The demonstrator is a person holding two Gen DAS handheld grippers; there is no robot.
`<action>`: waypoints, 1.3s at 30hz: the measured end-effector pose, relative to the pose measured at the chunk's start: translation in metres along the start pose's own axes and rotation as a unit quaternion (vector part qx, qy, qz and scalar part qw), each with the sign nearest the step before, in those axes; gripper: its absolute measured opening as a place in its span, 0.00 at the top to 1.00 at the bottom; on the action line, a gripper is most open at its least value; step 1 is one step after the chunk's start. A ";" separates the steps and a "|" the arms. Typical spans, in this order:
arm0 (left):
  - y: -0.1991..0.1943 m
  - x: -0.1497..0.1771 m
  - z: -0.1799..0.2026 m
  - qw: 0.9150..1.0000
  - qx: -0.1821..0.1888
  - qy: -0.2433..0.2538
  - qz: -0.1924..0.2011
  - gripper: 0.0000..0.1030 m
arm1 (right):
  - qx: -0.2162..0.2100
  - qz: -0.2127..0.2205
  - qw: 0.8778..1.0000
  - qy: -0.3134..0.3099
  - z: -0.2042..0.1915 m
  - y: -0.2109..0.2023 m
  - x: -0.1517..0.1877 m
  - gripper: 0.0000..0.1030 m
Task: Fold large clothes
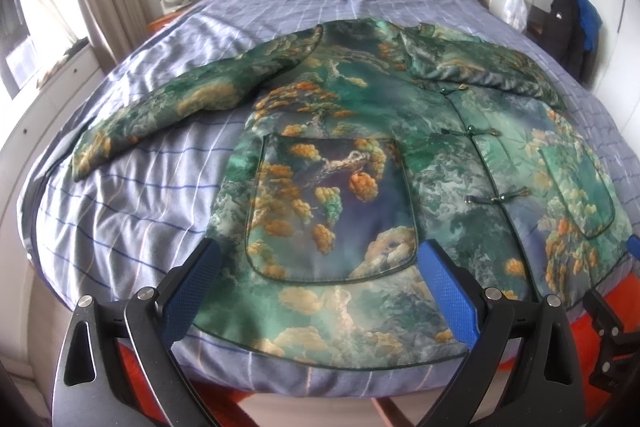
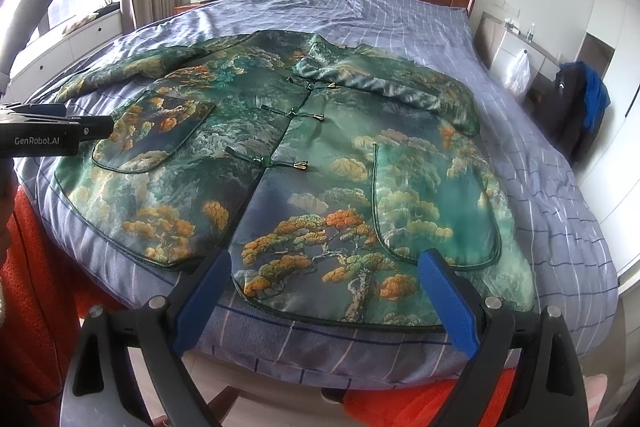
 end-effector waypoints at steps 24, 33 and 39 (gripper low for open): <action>0.003 0.002 0.001 1.000 -0.003 0.003 -0.004 0.04 | -0.005 -0.006 1.000 0.002 -0.002 0.003 0.002 0.09; 0.032 -0.025 -0.047 1.000 -0.014 -0.018 -0.005 0.03 | -0.006 0.000 1.000 0.012 0.001 0.002 0.003 0.09; 0.083 -0.052 -0.159 0.973 0.098 -0.204 -0.035 0.03 | -0.003 -0.010 1.000 0.016 0.005 0.006 0.004 0.09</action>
Point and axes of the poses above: each gripper's, at about its wrist camera, not at the fingertips, and y roughly the way its jaws point, z to its right, x to its underside, the point moved 3 cm from there along y, roughly the way its jaws point, and after that the axes turned 3 degrees about -x, right-handed, at the moved point
